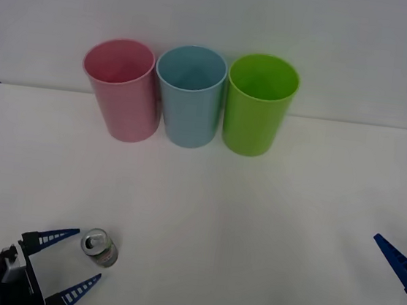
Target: Grasp the object on the table and drop it into the matching bin: aluminum can to the light blue bin, PET bottle to the pink bin.
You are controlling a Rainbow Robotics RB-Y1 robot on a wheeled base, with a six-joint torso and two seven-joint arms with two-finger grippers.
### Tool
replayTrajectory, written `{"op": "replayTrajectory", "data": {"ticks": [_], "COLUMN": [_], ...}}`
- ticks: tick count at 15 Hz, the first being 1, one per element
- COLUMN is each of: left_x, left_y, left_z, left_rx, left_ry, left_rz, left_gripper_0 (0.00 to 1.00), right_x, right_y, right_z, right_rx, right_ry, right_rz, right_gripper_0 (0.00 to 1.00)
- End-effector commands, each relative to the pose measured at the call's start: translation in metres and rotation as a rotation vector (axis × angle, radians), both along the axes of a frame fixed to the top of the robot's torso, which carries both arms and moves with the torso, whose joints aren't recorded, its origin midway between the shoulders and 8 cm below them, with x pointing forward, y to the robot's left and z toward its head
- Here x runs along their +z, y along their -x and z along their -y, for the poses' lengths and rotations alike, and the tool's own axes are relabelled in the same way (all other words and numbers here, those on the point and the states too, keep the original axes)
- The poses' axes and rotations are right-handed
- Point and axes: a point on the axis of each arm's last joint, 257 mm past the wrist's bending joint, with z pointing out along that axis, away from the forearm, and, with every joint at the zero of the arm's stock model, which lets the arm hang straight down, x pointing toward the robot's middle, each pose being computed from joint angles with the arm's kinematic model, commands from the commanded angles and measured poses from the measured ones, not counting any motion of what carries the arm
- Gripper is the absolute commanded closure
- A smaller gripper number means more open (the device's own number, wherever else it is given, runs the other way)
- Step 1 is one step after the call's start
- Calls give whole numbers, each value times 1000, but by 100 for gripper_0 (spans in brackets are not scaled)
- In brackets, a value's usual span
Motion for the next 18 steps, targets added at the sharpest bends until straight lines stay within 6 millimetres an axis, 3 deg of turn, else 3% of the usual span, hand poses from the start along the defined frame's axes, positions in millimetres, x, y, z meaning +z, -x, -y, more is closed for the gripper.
{"op": "replayTrajectory", "data": {"ticks": [1, 11, 18], "left_x": [-4, -14, -14], "left_y": [-7, -22, -23], "left_z": [4, 34, 36], "left_rx": [-12, -17, -20], "left_ry": [-10, -12, -17], "left_rz": [3, 9, 14], "left_gripper_0": [0, 0, 0], "right_x": [0, 0, 0], "right_y": [0, 0, 0], "right_z": [0, 0, 0], "right_rx": [0, 0, 0], "right_ry": [0, 0, 0], "right_rz": [0, 0, 0], "right_gripper_0": [0, 0, 0]}}
